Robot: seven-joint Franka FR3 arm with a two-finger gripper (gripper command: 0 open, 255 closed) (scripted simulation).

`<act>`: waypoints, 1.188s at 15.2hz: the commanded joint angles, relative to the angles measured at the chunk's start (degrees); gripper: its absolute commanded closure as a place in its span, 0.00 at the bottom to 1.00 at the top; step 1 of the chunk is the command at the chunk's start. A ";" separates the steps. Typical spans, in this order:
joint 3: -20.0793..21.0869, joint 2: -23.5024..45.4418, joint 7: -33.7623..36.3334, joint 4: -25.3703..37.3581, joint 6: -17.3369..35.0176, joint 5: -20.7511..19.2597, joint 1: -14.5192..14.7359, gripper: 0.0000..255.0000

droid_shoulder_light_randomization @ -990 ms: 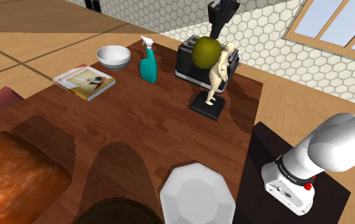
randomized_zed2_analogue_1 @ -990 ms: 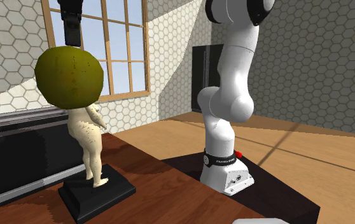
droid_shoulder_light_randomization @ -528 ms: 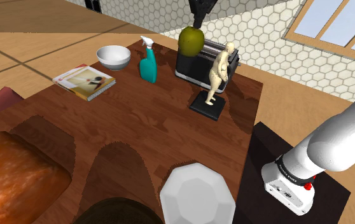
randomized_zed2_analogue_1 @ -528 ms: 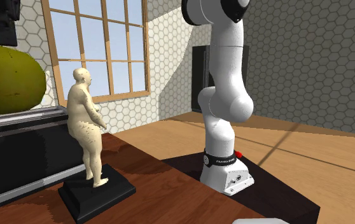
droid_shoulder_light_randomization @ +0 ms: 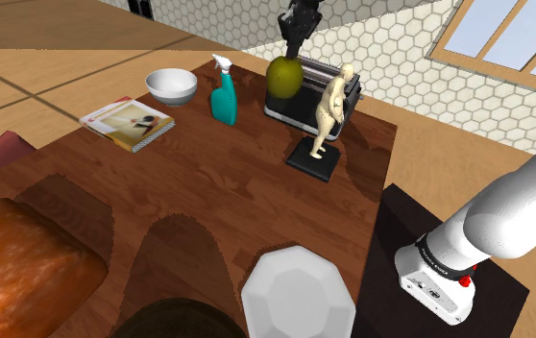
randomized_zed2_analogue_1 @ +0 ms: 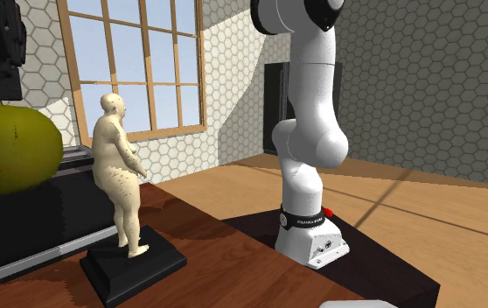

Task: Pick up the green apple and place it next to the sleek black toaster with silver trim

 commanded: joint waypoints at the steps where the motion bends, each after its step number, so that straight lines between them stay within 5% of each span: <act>1: -0.13 -0.56 -0.29 -2.17 1.68 0.19 -0.12 1.00; 18: -0.15 -1.61 -0.73 -16.49 15.00 0.62 -0.11 1.00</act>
